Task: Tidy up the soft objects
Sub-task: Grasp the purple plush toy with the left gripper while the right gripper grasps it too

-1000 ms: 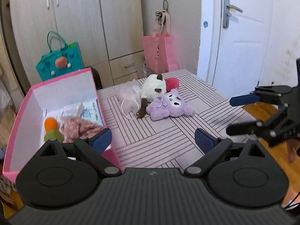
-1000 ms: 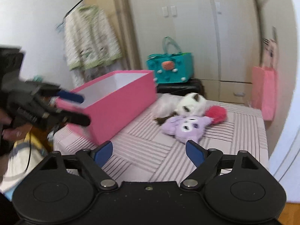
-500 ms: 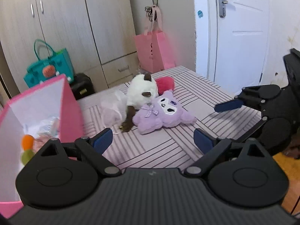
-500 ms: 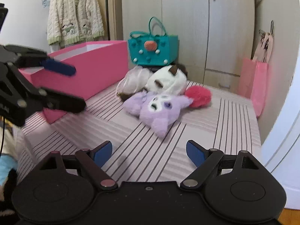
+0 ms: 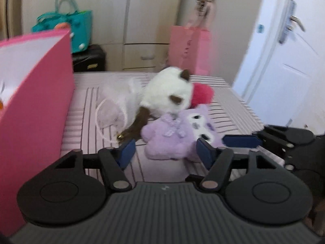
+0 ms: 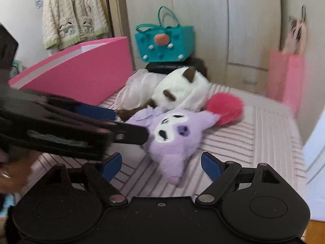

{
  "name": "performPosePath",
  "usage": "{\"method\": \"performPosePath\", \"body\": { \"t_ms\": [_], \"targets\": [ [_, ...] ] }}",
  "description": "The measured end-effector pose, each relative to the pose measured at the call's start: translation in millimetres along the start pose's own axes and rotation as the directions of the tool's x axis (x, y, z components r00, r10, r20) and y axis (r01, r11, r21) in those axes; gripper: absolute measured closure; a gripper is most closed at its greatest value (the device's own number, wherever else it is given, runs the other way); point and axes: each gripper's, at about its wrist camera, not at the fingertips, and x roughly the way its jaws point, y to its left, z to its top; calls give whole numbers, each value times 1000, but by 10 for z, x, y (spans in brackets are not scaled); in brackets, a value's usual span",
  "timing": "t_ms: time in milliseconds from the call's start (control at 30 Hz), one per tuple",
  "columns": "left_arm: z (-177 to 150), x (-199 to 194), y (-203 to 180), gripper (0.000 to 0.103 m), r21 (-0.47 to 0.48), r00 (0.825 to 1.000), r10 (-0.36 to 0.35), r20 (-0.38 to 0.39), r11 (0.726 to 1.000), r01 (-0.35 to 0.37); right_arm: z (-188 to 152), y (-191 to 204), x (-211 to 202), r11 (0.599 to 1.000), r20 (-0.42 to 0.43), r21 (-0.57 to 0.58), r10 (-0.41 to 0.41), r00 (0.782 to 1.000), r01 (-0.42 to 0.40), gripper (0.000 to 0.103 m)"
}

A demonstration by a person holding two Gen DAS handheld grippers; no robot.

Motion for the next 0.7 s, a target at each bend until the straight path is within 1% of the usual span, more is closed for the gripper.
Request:
{"method": "performPosePath", "body": {
  "t_ms": [67,133,233,267,300,333,367,400,467,500,600,700],
  "targets": [
    [-32,37,64,44,-57,999,-28,16,998,29,-4,-24,40,999,7,35,-13,1000,12,15],
    [-58,41,63,47,-68,998,-49,39,996,52,-26,-25,63,998,14,46,-40,999,39,16],
    [-78,54,52,50,-72,996,-74,49,994,78,-49,-19,59,997,29,49,-58,998,57,29],
    [-80,65,58,52,-85,995,-84,50,992,88,-54,-19,49,997,38,51,-54,998,52,35],
    [-76,74,66,52,-99,995,-90,50,991,94,-52,-24,40,997,43,56,-47,998,45,37],
    [-87,78,74,53,-113,994,-89,56,989,95,-55,-28,31,997,48,66,-54,997,51,43],
    [-97,79,80,54,-119,995,-85,61,989,92,-53,-35,29,995,53,71,-69,996,65,54],
    [-105,82,73,55,-117,995,-84,62,989,91,-52,-35,17,994,52,79,-83,995,79,54],
    [-119,54,28,55,-94,996,-46,75,994,53,-49,-52,-38,986,61,156,-66,996,55,58],
    [-126,42,-1,56,-85,996,-36,77,995,43,-71,-30,-51,983,70,175,-69,995,55,58],
    [-162,17,-49,60,-89,997,-36,72,995,42,-139,101,-58,978,74,171,-132,988,118,60],
    [-192,-18,-43,60,-89,996,-54,74,994,61,-178,152,-91,974,81,181,-154,985,138,61]
  ]
}}
